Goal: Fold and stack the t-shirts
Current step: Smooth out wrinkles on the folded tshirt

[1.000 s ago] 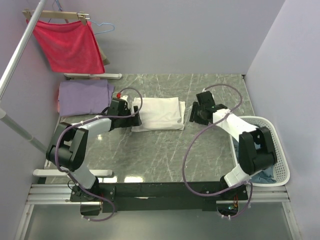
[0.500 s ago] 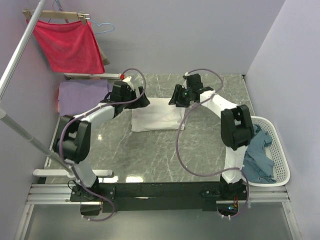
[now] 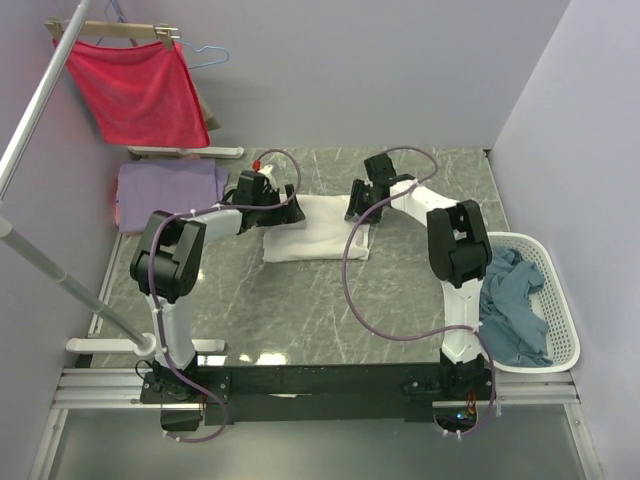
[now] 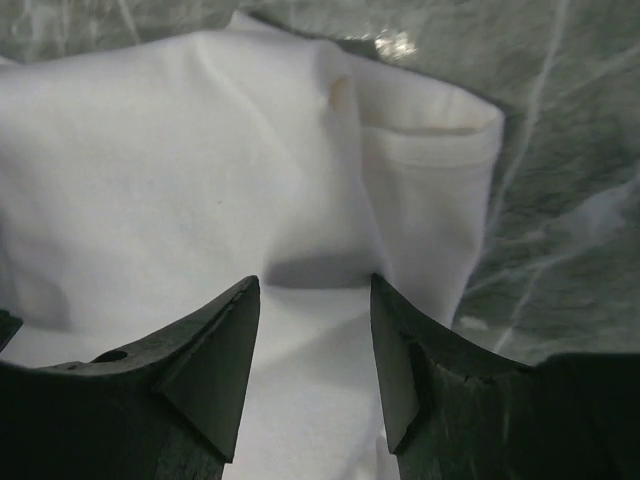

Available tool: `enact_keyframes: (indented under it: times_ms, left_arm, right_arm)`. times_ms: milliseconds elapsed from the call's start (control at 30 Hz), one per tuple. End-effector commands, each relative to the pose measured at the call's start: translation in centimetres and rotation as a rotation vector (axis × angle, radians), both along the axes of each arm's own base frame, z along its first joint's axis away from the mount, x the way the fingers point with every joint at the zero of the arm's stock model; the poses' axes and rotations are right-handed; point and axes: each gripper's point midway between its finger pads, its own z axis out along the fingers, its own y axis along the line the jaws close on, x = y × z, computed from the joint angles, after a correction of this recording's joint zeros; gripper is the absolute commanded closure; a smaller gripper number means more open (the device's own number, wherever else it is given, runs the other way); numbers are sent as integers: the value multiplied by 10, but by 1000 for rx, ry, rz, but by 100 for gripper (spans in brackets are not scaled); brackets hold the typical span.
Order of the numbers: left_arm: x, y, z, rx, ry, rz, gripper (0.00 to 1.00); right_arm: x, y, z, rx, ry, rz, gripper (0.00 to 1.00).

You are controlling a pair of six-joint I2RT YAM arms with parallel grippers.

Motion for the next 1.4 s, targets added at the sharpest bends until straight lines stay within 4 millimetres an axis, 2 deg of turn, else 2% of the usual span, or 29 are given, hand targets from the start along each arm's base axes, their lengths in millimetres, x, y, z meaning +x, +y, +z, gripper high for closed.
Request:
enact_keyframes:
  times_ms: [0, 33, 100, 200, 233, 367, 433, 500, 600, 733, 867, 1033, 1267, 1300, 1367]
  left_arm:
    - [-13, 30, -42, 125, 73, 57, 1]
    - [-17, 32, -44, 128, 76, 56, 1]
    - [-15, 29, -30, 107, 44, 55, 0]
    - [-15, 22, -4, 66, 2, 41, 1]
    - [-13, 20, 10, 56, -25, 41, 1]
    - [-16, 16, 43, 58, -78, 40, 1]
    - [-20, 15, 57, 46, -97, 37, 1]
    - [-23, 12, 62, 32, -102, 23, 1]
    - [-27, 10, 62, 21, -95, 14, 0]
    - [-30, 8, 46, 20, -59, 7, 1]
    - [-33, 8, 33, 24, -37, 4, 1]
    - [-38, 8, 19, 30, -5, 0, 1]
    - [-43, 5, 11, 38, 11, -12, 1]
    - [-44, 4, 10, 38, 13, -17, 1]
    - [-46, 4, 3, 37, 27, -21, 1]
  right_arm:
    - [7, -49, -20, -238, 9, -100, 44]
    - [10, -55, -10, -257, -27, -113, 43]
    - [14, -57, 3, -250, -82, -111, 43]
    - [8, -53, 34, -200, -167, -98, 41]
    - [0, -54, 48, -179, -191, -93, 40]
    - [-24, -37, 67, -66, -192, -25, 38]
    - [-35, -32, 66, -34, -167, -2, 38]
    - [-41, -18, 67, 25, -159, 43, 39]
    - [-47, -7, 59, 79, -126, 72, 41]
    - [-45, -4, 40, 90, -77, 62, 46]
    - [-49, 1, 30, 114, -44, 69, 48]
    - [-54, 0, 13, 106, 11, 64, 48]
    - [-58, -4, 3, 88, 37, 46, 50]
    - [-56, -4, 3, 99, 29, 45, 51]
    - [-56, -1, 2, 113, 27, 51, 65]
